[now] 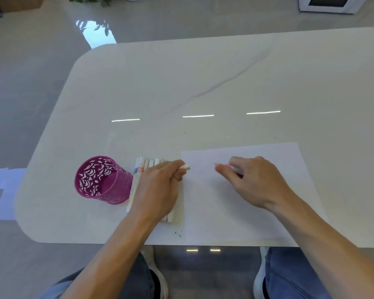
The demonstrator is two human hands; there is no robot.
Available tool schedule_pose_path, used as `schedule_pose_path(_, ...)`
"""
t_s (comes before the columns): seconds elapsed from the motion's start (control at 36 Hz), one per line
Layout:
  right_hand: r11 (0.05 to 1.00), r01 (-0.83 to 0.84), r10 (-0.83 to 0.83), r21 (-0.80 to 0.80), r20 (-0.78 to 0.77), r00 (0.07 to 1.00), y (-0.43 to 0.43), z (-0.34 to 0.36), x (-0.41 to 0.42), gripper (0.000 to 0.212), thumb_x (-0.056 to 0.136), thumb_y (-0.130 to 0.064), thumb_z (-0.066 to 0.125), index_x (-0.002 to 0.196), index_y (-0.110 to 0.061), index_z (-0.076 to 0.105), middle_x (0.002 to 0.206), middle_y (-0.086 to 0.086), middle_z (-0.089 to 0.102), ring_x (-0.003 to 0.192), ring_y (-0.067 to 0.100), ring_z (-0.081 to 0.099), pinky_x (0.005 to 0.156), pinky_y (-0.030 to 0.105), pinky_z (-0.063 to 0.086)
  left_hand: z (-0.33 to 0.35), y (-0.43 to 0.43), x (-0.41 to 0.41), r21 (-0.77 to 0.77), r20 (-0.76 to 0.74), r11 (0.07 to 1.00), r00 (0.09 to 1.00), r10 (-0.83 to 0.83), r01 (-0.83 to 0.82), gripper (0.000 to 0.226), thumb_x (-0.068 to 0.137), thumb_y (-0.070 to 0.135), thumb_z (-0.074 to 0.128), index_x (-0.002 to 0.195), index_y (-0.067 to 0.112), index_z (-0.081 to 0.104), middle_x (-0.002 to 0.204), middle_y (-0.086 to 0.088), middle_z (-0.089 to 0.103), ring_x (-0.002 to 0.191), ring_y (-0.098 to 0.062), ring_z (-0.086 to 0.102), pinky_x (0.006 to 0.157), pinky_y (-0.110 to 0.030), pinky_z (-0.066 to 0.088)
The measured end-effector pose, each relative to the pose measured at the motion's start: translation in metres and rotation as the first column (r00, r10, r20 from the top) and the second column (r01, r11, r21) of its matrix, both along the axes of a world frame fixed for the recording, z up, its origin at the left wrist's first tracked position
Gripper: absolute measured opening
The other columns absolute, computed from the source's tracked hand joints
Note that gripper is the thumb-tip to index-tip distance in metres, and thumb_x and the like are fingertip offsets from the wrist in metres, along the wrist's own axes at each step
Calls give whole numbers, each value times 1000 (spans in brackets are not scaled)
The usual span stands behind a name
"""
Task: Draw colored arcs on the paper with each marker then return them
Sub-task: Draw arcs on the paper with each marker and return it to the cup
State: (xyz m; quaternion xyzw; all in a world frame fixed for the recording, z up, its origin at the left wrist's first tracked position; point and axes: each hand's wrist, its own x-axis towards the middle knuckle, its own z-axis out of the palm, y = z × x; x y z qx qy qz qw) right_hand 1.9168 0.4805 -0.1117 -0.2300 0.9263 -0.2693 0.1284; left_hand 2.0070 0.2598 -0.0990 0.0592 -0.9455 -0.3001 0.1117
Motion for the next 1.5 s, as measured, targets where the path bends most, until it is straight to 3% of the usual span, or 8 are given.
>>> schedule_pose_path(0.08,994,65,-48,-84,194,980,-2,-1,0,53,103,-60,42,76,-16,56,66,1,63,55,16,50,57,33,36,-2,4,2,-41,19,996,996,-84,85,13,96,15,64,104,15,73,83,4,68,76,-14,59,72,-14,40)
schedule_pose_path(0.14,984,102,-54,-147,295,954,-8,-5,2,39,107,-51,39,96,-25,67,76,-13,68,62,7,56,60,29,40,-7,9,5,-83,49,983,986,-162,165,14,94,17,66,107,16,73,89,4,70,87,-17,58,78,-25,45)
schedule_pose_path(0.25,921,136,11,-365,375,927,-17,-8,4,18,108,-47,49,126,-44,53,93,-14,72,64,7,61,64,17,48,-17,11,10,-199,68,951,971,-228,237,15,91,23,71,105,20,75,114,7,70,107,-14,55,94,-25,45)
schedule_pose_path(0.36,795,234,53,-560,448,893,-25,-5,1,11,109,-24,56,116,-28,64,98,2,73,65,21,68,60,28,55,-24,7,12,-208,91,954,975,-202,217,15,86,24,76,100,20,77,127,7,67,119,-14,53,103,-26,39)
schedule_pose_path(0.5,674,381,100,-633,588,803,-32,-8,-6,33,111,-4,42,111,-5,75,99,21,76,91,35,78,76,35,64,-24,-2,9,-174,141,965,975,-172,196,15,88,25,74,101,19,77,133,5,64,125,-16,52,105,-33,44)
schedule_pose_path(0.67,678,289,164,-676,523,836,-39,-13,-11,30,101,8,56,122,-10,67,101,15,76,99,31,77,78,39,65,-26,-1,11,-154,147,965,970,-191,214,18,91,30,69,106,23,75,133,8,63,128,-12,49,109,-34,40)
schedule_pose_path(0.89,713,292,9,-637,424,905,-56,-21,-8,9,101,-26,70,96,-20,68,75,8,72,63,27,72,62,32,59,-29,0,11,-162,122,959,969,-216,234,15,87,28,72,100,21,77,129,6,66,124,-13,52,109,-26,33)
schedule_pose_path(1.5,742,264,-69,-616,322,944,-72,-30,-1,19,84,-40,69,85,-24,57,74,3,76,69,21,76,67,37,63,-28,-1,12,-132,101,959,966,-239,251,15,84,22,76,99,20,77,125,5,68,123,-14,52,114,-24,25)
